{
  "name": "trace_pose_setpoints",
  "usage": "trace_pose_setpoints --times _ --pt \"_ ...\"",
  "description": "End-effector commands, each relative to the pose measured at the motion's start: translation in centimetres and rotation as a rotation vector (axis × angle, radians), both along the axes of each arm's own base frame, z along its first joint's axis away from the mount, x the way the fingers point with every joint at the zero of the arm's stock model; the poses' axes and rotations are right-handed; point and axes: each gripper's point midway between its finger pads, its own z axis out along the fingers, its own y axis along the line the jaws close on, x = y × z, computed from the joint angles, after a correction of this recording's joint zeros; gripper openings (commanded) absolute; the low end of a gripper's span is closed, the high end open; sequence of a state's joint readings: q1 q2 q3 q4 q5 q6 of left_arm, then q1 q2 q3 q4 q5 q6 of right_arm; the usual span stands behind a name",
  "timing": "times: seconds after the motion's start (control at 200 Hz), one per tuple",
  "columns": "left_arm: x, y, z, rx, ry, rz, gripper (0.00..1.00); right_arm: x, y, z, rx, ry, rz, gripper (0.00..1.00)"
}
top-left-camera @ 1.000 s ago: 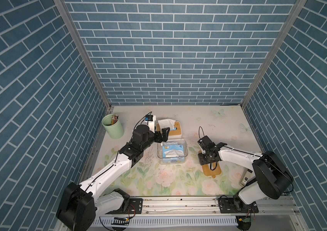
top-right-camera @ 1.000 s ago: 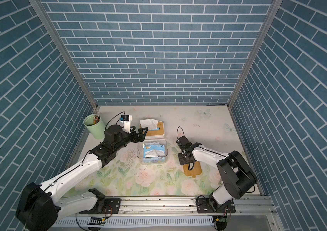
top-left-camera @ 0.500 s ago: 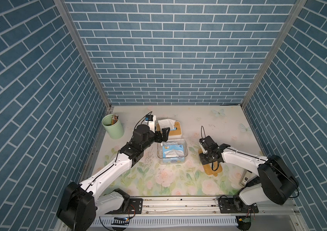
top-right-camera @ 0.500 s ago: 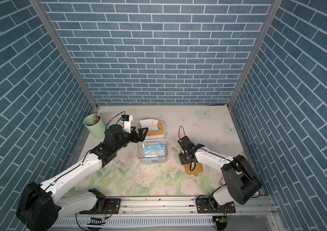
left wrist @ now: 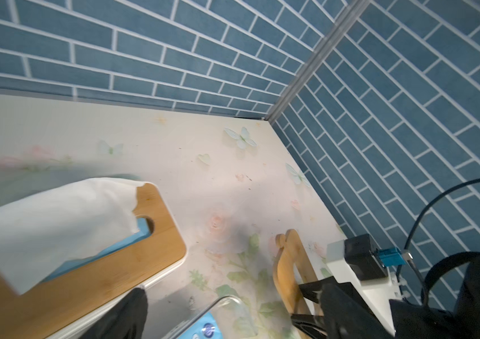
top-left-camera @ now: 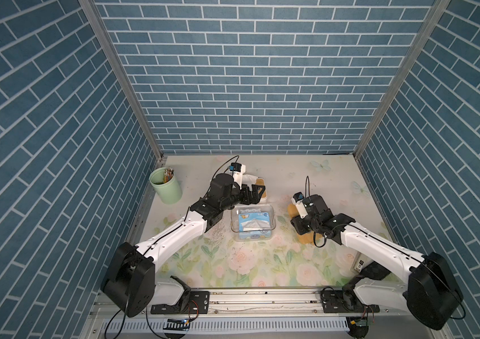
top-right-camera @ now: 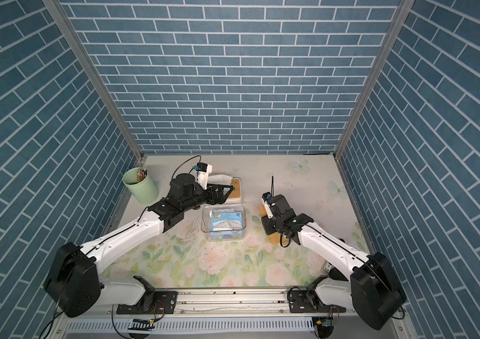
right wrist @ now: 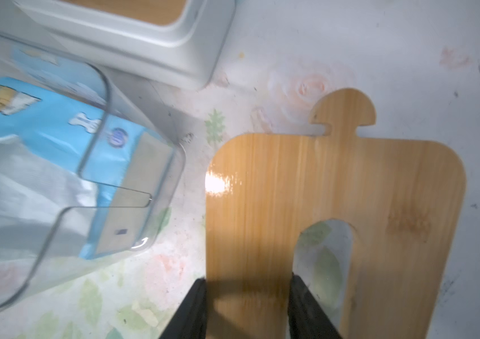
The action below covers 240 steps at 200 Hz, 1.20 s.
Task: Put the tissue paper into the tissue box
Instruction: Pick up the box lid from the center of the board, then close the box lid on the tissue box.
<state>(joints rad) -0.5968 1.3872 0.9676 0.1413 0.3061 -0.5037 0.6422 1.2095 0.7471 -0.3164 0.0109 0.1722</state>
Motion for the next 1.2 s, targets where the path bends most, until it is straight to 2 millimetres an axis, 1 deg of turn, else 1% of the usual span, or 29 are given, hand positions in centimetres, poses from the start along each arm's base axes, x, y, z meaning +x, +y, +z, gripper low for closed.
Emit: trace_pose_setpoints --times 0.0,0.145,0.175,0.23,0.3,0.405,0.48,0.575,0.64,0.705,0.76,0.965,1.065,1.145,1.195 --pt "-1.2 -2.8 0.3 -0.062 0.062 -0.121 0.92 0.8 1.8 4.0 0.080 -0.123 0.093 0.25" --pt "-1.5 -4.7 0.4 -0.112 0.116 -0.189 0.85 1.0 2.5 5.9 0.121 -0.177 0.124 0.23" --pt "-1.6 -5.1 0.4 -0.117 0.123 -0.202 0.84 0.6 3.1 6.2 0.145 -0.175 0.151 0.23" --pt "-2.0 -5.9 0.5 -0.121 0.133 -0.236 0.83 0.5 3.6 6.8 0.168 -0.187 0.174 0.22" --pt "-2.3 -6.7 0.0 -0.121 0.161 -0.273 0.83 0.3 4.1 7.3 0.187 -0.203 0.195 0.22" --pt "-2.3 -7.2 -0.6 -0.126 0.195 -0.296 0.83 -0.2 4.8 8.1 0.215 -0.225 0.234 0.22" --pt "-2.4 -7.4 -0.6 -0.124 0.205 -0.306 0.83 -0.6 5.3 8.5 0.232 -0.237 0.257 0.21" --pt "-2.5 -7.6 -1.2 -0.113 0.230 -0.320 0.83 -0.9 5.9 9.1 0.259 -0.255 0.286 0.21" --pt "-2.6 -7.7 -1.9 -0.107 0.252 -0.329 0.82 -1.1 6.2 9.4 0.272 -0.265 0.299 0.20" --pt "-2.8 -8.0 -2.2 -0.112 0.267 -0.343 0.78 -1.2 6.5 9.6 0.280 -0.269 0.309 0.20" --pt "-2.9 -8.2 -2.3 -0.115 0.276 -0.350 0.73 -1.2 6.7 9.6 0.278 -0.268 0.315 0.20" --pt "-3.0 -8.9 -3.0 -0.135 0.302 -0.346 0.44 -1.0 7.3 9.2 0.251 -0.268 0.319 0.19" --pt "-2.8 -8.9 -3.2 -0.132 0.301 -0.335 0.25 -0.9 7.3 8.8 0.225 -0.262 0.309 0.20" --pt "-2.7 -8.7 -3.1 -0.132 0.297 -0.324 0.10 -0.5 6.9 8.3 0.191 -0.252 0.279 0.21" --pt "-2.7 -8.5 -2.9 -0.134 0.288 -0.316 0.01 -0.4 6.5 8.2 0.180 -0.247 0.260 0.25"
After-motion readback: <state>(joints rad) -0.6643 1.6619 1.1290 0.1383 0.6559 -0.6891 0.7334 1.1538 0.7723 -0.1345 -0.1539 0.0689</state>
